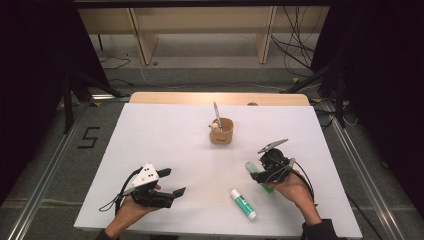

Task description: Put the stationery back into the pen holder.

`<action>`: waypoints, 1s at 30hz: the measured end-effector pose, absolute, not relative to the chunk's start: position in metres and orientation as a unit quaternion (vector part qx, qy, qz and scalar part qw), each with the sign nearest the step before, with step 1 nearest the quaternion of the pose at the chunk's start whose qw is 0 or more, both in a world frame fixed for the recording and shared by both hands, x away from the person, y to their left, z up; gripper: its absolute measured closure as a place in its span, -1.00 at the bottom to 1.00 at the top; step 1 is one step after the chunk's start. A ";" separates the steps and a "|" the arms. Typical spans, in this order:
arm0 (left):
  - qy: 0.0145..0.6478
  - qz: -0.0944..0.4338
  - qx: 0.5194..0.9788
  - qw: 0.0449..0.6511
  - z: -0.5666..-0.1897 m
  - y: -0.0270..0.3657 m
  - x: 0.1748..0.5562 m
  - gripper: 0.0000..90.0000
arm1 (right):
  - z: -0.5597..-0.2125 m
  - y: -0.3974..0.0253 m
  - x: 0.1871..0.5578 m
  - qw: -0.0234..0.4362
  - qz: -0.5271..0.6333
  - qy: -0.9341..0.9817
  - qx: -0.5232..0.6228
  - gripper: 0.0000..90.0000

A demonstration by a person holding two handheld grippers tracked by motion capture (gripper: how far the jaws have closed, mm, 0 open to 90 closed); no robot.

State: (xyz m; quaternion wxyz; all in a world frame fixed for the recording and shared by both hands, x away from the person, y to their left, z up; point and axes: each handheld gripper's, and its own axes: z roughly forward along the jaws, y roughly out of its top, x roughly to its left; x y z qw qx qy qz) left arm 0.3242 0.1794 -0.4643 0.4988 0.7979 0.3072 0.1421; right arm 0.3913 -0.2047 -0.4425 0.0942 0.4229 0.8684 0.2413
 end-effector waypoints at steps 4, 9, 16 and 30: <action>0.309 0.141 0.796 0.501 -0.463 0.180 0.324 -0.63 | -0.444 -0.207 0.390 0.091 0.234 0.868 0.429 -0.06; 0.309 0.142 0.797 0.500 -0.464 0.180 0.325 -0.63 | -0.446 -0.211 0.384 0.080 0.219 0.871 0.432 -0.04; 0.309 0.142 0.797 0.499 -0.464 0.179 0.325 -0.63 | -0.450 -0.215 0.378 0.077 0.197 0.878 0.430 0.02; 0.308 0.144 0.800 0.494 -0.465 0.179 0.325 -0.63 | -0.453 -0.218 0.371 0.065 0.171 0.888 0.422 0.21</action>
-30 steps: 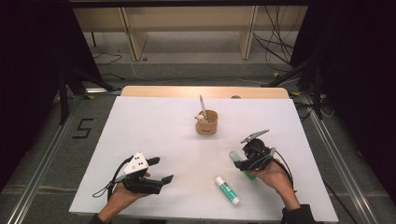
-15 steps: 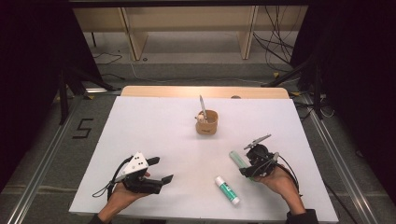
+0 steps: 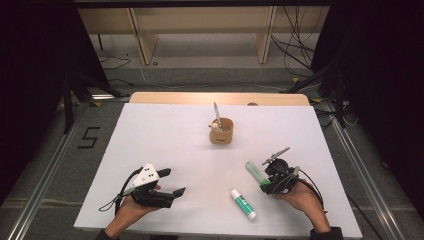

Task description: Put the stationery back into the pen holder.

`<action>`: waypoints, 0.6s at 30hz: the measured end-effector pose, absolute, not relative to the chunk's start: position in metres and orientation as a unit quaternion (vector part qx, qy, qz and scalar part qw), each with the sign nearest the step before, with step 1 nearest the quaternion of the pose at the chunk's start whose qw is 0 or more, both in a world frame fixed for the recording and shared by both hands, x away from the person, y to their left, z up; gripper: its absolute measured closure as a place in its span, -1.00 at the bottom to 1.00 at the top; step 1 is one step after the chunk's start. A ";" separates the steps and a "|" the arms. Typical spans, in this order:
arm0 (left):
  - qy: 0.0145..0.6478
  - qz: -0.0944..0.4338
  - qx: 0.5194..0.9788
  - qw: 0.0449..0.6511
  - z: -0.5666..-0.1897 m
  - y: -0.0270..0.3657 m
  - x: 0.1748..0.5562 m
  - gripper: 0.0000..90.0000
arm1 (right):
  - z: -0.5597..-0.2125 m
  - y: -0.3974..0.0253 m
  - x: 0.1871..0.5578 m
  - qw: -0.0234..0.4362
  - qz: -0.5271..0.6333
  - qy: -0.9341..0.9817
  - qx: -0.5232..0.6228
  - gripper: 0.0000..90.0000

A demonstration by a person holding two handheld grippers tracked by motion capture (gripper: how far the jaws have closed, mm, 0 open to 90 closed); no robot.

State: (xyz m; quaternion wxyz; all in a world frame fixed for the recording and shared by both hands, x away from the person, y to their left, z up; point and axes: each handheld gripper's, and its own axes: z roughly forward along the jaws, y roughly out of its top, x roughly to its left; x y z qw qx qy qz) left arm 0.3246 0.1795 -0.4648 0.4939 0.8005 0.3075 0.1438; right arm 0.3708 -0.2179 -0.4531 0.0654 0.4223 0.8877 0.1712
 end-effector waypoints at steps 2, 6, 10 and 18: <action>0.308 0.143 0.799 0.495 -0.465 0.179 0.325 -0.63 | -0.453 -0.218 0.371 0.064 0.170 0.888 0.423 0.25; 0.307 0.144 0.801 0.493 -0.465 0.179 0.325 -0.63 | -0.454 -0.219 0.370 0.058 0.163 0.890 0.423 0.31; 0.307 0.143 0.801 0.494 -0.465 0.179 0.325 -0.63 | -0.456 -0.218 0.371 0.063 0.156 0.891 0.422 0.39; 0.307 0.144 0.803 0.490 -0.465 0.177 0.325 -0.63 | -0.458 -0.214 0.370 0.073 0.143 0.891 0.424 0.44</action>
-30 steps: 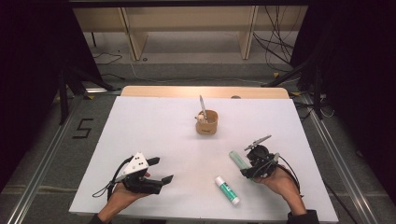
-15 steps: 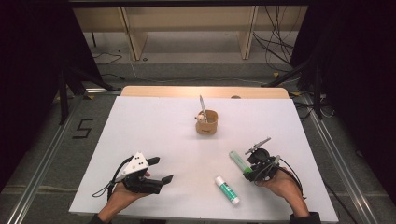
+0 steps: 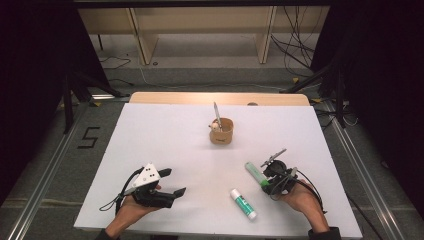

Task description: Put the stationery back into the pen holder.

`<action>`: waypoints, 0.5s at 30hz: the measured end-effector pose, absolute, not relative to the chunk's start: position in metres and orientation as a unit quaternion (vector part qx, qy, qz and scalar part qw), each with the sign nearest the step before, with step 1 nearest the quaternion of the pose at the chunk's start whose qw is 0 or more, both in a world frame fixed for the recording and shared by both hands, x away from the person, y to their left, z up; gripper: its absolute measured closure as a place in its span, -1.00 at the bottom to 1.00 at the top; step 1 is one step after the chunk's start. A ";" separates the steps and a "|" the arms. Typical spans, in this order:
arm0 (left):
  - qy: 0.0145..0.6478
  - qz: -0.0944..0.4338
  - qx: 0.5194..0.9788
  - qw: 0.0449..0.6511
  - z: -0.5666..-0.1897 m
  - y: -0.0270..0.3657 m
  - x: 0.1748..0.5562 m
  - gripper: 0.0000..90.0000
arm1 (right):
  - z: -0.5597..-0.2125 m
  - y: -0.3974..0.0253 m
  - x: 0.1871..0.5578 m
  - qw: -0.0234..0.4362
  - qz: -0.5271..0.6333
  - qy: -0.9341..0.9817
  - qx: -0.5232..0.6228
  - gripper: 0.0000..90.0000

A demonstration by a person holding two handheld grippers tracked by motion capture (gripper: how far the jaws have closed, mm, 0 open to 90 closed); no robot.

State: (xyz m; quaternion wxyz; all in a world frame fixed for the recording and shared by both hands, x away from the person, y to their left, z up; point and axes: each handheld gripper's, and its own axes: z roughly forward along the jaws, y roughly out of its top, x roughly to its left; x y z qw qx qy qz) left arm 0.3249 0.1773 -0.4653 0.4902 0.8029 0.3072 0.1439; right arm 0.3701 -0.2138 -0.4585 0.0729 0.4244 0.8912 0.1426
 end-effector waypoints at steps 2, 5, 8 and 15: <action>0.306 0.144 0.804 0.490 -0.466 0.177 0.325 -0.63 | -0.458 -0.214 0.370 0.074 0.141 0.892 0.423 0.44; 0.305 0.144 0.805 0.489 -0.466 0.176 0.324 -0.63 | -0.459 -0.213 0.370 0.075 0.140 0.893 0.421 0.45; 0.305 0.146 0.805 0.487 -0.466 0.176 0.324 -0.63 | -0.459 -0.212 0.370 0.079 0.138 0.894 0.419 0.49; 0.306 0.147 0.806 0.486 -0.466 0.176 0.325 -0.63 | -0.458 -0.211 0.369 0.084 0.139 0.899 0.406 0.50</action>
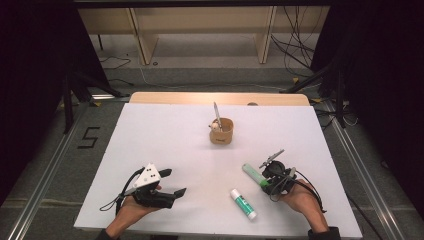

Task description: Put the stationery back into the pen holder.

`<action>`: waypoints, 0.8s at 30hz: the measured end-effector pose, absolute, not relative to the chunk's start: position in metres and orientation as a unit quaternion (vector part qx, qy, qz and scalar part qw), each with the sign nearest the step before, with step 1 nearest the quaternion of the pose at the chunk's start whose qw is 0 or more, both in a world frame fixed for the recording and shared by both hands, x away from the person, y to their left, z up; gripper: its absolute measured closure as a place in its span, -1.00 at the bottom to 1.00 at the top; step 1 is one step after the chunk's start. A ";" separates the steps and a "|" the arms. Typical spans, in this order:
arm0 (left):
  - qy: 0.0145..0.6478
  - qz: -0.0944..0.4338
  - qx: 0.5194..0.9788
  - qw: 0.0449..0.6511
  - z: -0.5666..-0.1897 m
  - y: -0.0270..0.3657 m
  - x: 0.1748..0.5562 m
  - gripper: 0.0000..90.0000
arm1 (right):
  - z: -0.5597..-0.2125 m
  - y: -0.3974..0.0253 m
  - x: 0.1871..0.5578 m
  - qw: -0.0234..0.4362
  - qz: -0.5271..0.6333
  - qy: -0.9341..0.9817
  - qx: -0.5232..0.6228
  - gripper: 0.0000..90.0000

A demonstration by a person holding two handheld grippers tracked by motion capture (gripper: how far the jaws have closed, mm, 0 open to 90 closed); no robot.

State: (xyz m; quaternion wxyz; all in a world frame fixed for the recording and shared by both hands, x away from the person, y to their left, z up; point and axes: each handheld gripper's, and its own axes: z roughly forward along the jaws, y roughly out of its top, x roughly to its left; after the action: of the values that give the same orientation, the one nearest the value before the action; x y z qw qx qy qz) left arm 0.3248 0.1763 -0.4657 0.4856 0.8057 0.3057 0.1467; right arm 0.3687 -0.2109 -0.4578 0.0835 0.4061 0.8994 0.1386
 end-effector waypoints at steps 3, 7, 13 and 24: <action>0.306 0.147 0.806 0.486 -0.466 0.177 0.325 -0.63 | -0.457 -0.212 0.369 0.084 0.145 0.899 0.404 0.50; 0.307 0.147 0.805 0.486 -0.466 0.177 0.326 -0.63 | -0.450 -0.214 0.368 0.087 0.167 0.899 0.395 0.50; 0.307 0.148 0.807 0.483 -0.466 0.177 0.326 -0.63 | -0.433 -0.207 0.360 0.141 0.219 0.900 0.350 0.50; 0.311 0.149 0.807 0.480 -0.467 0.177 0.327 -0.63 | -0.422 -0.181 0.339 0.273 0.258 0.896 0.237 0.50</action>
State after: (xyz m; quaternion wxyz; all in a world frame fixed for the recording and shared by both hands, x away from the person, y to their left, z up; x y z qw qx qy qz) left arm 0.3266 0.1775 -0.4668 0.4795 0.8072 0.3106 0.1486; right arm 0.3393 -0.1805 -0.4217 0.2729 0.2366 0.8961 0.2581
